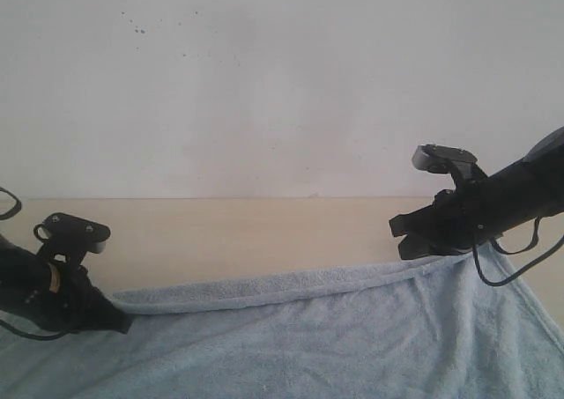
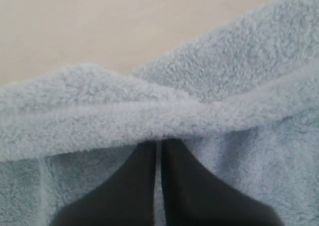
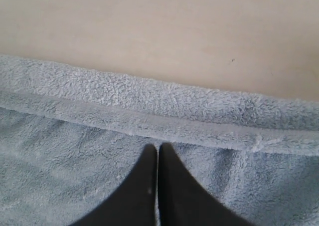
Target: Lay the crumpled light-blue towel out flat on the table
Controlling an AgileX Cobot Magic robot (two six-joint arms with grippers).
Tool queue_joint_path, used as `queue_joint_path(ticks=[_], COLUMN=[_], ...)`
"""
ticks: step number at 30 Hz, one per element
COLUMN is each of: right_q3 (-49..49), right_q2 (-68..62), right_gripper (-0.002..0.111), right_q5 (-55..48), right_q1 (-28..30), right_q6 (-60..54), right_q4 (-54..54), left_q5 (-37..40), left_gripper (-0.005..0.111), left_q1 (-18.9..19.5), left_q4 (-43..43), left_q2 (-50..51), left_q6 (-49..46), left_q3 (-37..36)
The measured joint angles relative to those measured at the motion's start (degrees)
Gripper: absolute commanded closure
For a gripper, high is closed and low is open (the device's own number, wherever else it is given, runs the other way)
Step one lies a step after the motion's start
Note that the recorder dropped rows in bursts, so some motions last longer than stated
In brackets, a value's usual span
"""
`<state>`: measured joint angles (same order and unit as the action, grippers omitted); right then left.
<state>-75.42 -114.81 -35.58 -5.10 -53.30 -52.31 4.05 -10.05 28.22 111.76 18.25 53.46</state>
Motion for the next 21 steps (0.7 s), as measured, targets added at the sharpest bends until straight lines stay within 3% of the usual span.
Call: queue_joint_path(ticks=[14,21], right_q3=[0.0,0.0], right_q2=[0.0,0.3], right_gripper=[0.108,0.108], right_q5=[-1.1,-2.6], right_q1=[0.0,0.0], right_q6=[-0.2,-0.4], right_q4=[-0.7,-1.8], left_q5=[-0.4,0.5], left_gripper=[0.103,0.103], left_q1=[0.0,0.9], left_q4=[-0.1,-0.2], left_q2=[2.1,4.9], left_q6=[0.0,0.1], left_q3=[3.6,16.6])
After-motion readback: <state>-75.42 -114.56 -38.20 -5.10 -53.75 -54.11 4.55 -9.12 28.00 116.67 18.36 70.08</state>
